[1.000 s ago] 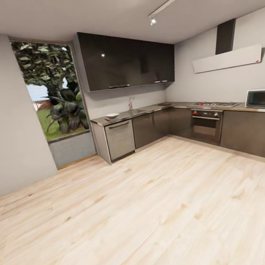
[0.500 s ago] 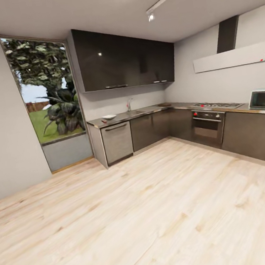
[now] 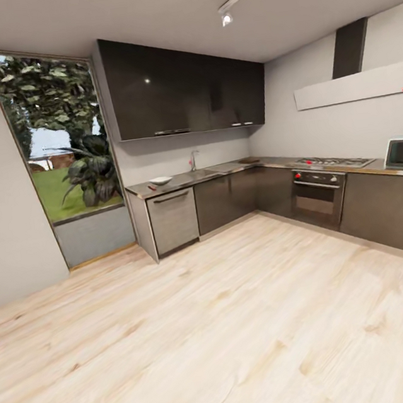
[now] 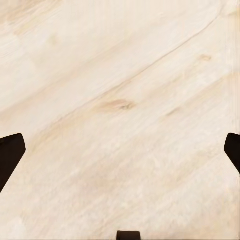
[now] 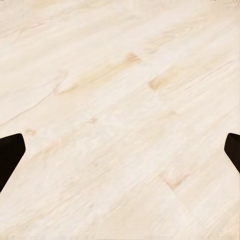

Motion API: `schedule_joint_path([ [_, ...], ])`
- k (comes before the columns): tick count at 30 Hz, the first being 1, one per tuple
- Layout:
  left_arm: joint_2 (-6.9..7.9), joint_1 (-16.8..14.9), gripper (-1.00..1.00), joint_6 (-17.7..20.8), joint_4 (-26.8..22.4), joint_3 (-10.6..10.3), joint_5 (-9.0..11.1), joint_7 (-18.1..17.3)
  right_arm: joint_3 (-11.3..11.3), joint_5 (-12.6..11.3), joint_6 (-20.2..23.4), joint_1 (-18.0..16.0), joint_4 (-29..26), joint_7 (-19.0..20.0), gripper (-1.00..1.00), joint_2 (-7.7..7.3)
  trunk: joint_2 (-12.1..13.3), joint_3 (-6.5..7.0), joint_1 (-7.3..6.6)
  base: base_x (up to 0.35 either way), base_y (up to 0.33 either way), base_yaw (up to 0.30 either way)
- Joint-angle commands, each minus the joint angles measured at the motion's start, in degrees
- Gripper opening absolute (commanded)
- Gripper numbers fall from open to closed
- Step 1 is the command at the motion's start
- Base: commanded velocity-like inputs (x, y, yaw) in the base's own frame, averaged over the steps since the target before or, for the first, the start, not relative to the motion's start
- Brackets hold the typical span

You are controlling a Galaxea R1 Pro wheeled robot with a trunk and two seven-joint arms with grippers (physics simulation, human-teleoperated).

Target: In the kitchen, take the Vidalia onion out of the sink, dice it on the chopping board with the paring knife, put the diced onion into the bowl on the countertop, then place both the paring knife and the chopping board into the sink.

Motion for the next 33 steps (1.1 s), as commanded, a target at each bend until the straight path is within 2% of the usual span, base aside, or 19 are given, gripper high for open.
schedule_joint_path([
  [1,-0.01,0.00,1.00,-0.11,-0.05,0.02,-0.02,0.01,0.03,0.03,-0.16,-0.05,0.03,-0.20,1.00,0.04,-0.03,-0.06,0.03,0.321,-0.142,0.000],
  [33,-0.01,0.00,1.00,-0.20,-0.08,-0.03,-0.07,0.01,-0.06,0.03,-0.16,-0.02,0.06,-0.20,1.00,0.04,-0.03,-0.06,0.03,0.302,-0.174,0.000],
])
